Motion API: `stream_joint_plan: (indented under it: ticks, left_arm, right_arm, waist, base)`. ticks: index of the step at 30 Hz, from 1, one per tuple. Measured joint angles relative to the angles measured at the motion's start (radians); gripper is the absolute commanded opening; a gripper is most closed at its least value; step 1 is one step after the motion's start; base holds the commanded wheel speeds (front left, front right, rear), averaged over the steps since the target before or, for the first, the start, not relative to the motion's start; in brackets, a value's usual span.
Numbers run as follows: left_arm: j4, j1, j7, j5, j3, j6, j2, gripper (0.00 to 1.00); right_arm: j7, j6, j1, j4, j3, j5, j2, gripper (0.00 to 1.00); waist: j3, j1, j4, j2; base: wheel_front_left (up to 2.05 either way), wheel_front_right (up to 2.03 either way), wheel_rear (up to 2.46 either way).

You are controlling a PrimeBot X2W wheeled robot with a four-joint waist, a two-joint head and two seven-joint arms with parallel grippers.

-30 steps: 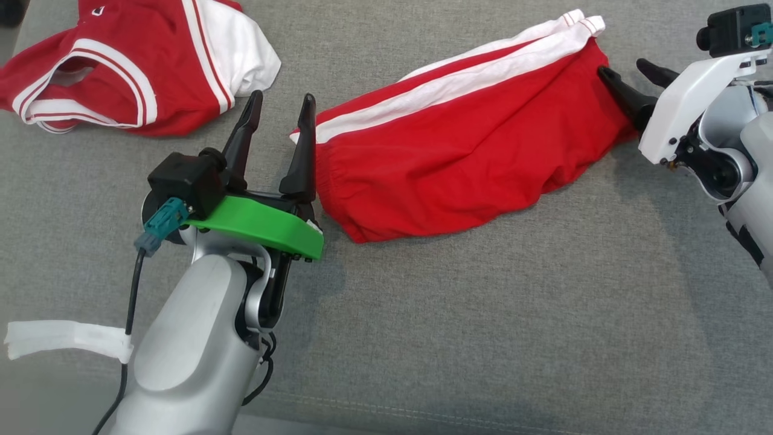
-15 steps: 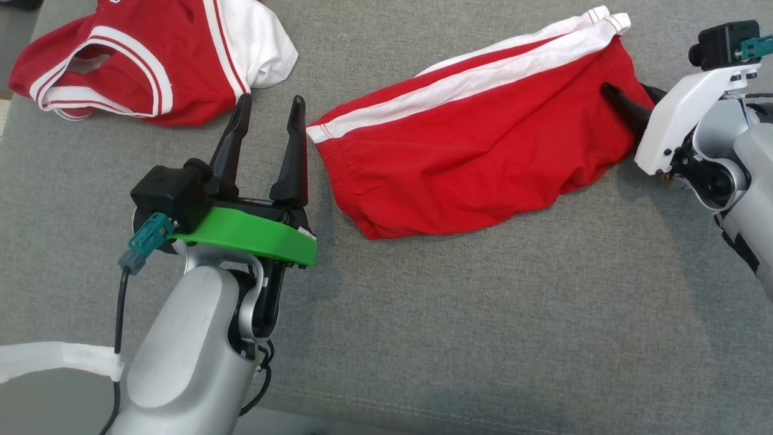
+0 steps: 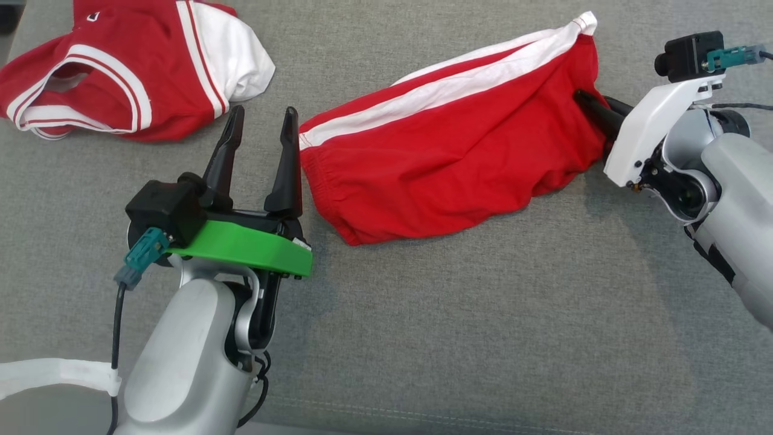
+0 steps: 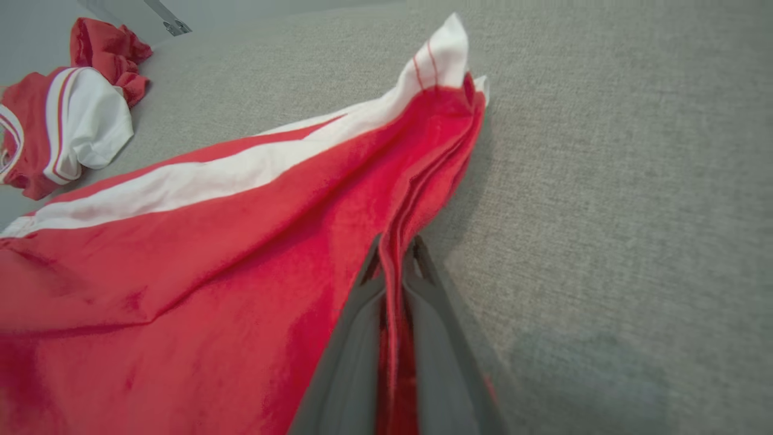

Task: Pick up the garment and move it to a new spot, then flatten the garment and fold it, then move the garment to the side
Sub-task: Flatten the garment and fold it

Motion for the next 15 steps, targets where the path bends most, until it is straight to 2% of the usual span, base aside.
stream_joint_plan:
  ticks: [15]
  left_arm:
    - [-0.007, 0.068, 0.0, 0.014, 0.029, 0.0, 0.009, 1.0]
  right_arm:
    - [-0.164, 0.0, 0.16, -0.038, 0.021, 0.052, 0.021, 0.0]
  waist:
    - [-0.079, 0.0, -0.103, 0.0]
  base:
    - [0.0, 0.0, 0.0]
